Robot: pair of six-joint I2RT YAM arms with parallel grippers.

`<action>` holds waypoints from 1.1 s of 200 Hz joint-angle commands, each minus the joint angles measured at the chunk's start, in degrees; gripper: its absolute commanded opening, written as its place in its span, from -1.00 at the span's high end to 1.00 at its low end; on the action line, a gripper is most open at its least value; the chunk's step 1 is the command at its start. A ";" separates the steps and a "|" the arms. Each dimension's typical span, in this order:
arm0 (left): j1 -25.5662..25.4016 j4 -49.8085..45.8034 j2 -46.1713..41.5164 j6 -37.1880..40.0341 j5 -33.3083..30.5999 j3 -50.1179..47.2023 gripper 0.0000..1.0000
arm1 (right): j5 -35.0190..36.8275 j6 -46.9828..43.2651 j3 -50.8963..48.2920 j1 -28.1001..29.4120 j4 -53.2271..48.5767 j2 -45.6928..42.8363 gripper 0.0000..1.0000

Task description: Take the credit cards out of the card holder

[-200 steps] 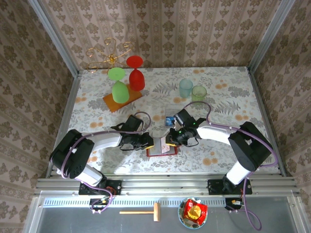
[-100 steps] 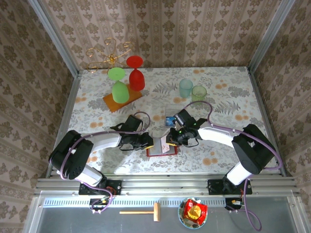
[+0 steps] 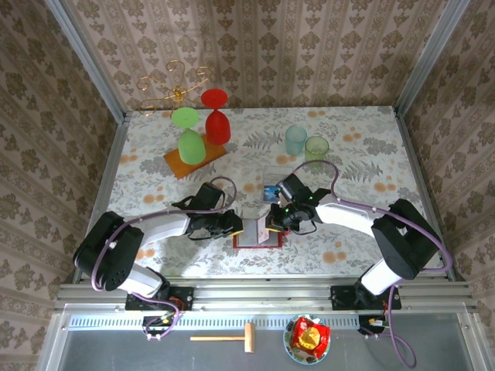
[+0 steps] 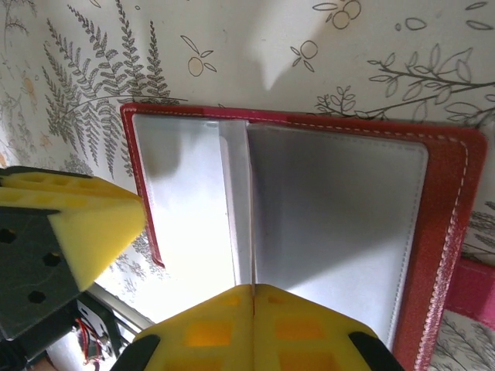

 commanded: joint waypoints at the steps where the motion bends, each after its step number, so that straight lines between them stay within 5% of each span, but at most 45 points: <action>1: 0.77 -0.41 -2.42 -0.15 -0.47 -0.70 0.72 | 3.17 -4.77 2.88 0.07 -5.45 -2.56 0.94; 139: 3.27 1.05 2.76 3.21 3.86 -0.49 0.61 | 21.73 -48.78 18.37 -4.07 -27.87 -6.65 1.00; 220: 2.78 1.32 1.43 1.89 3.97 -3.23 0.60 | 19.90 -62.53 26.86 -7.47 -30.25 -2.56 1.00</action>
